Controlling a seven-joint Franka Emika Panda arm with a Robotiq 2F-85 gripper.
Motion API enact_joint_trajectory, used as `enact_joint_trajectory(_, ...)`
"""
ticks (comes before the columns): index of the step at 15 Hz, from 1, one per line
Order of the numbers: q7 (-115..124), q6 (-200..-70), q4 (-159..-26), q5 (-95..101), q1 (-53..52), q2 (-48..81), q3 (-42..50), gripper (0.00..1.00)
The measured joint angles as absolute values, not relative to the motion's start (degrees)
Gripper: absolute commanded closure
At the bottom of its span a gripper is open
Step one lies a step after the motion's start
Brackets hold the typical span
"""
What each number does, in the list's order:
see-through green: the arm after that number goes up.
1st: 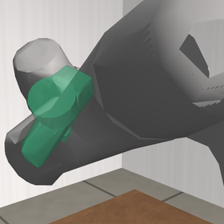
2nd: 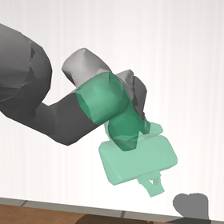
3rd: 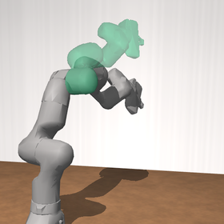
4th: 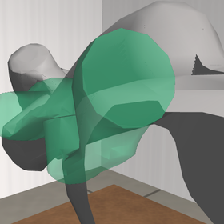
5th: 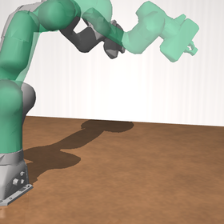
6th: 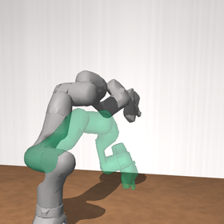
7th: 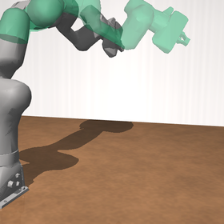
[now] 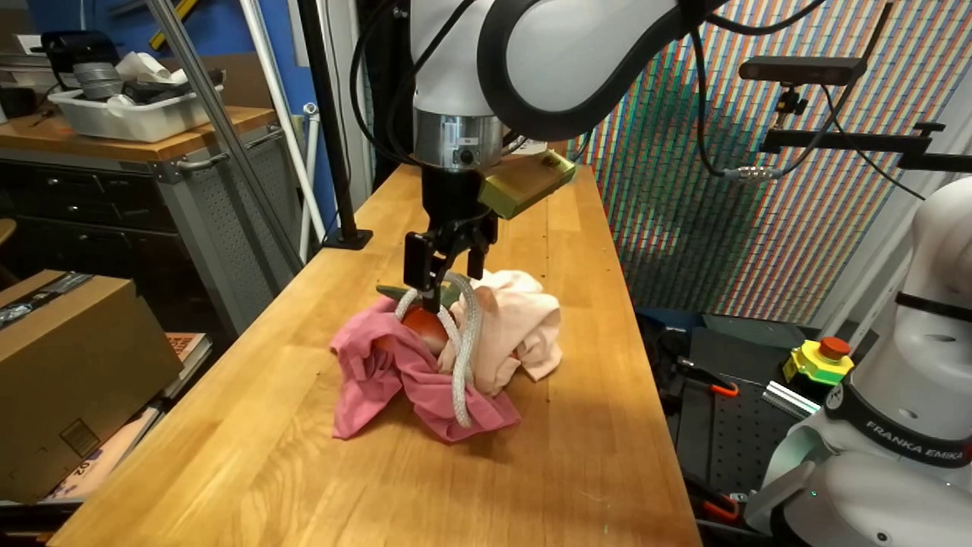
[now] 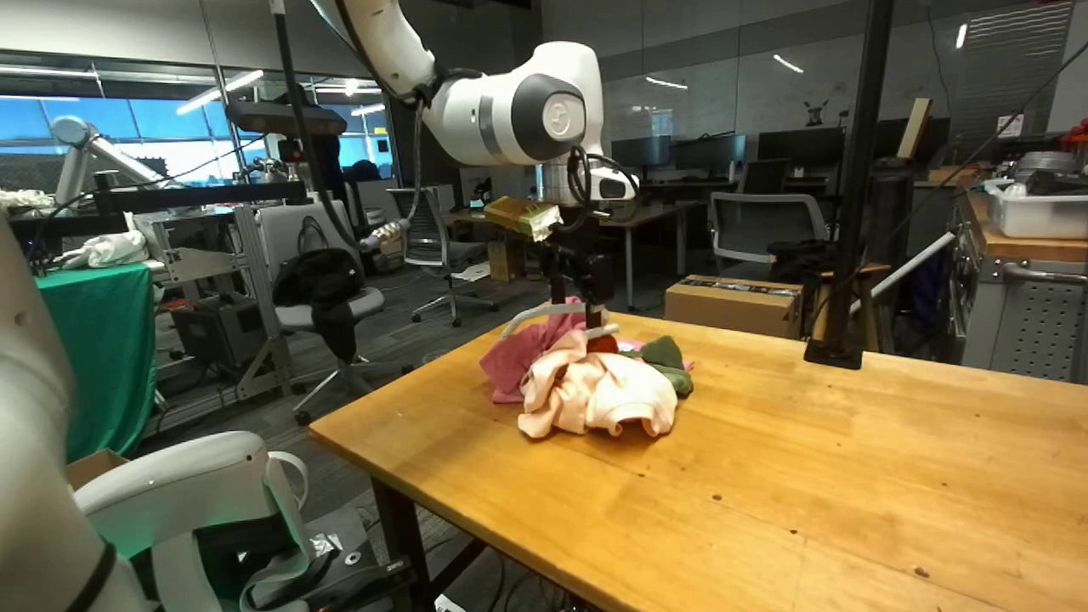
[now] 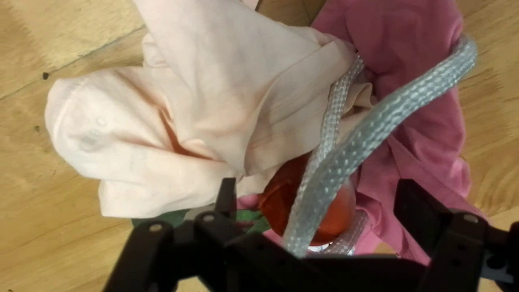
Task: Separate the objects on the table.
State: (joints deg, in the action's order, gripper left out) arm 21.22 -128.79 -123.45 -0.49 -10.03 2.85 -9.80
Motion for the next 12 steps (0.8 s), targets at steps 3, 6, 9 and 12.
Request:
enact_joint_trajectory(3,22.1,-128.9,-123.5,0.0,-10.0,2.9,-9.8,0.26)
enact_joint_trajectory(6,22.8,-128.9,-123.5,0.8,-10.0,2.9,-9.8,0.39)
enact_joint_trajectory(9,23.3,-128.9,-123.5,1.3,-10.0,2.9,-9.8,0.63)
enact_joint_trajectory(12,23.6,-128.9,-123.5,1.7,-10.0,2.9,-9.8,0.85)
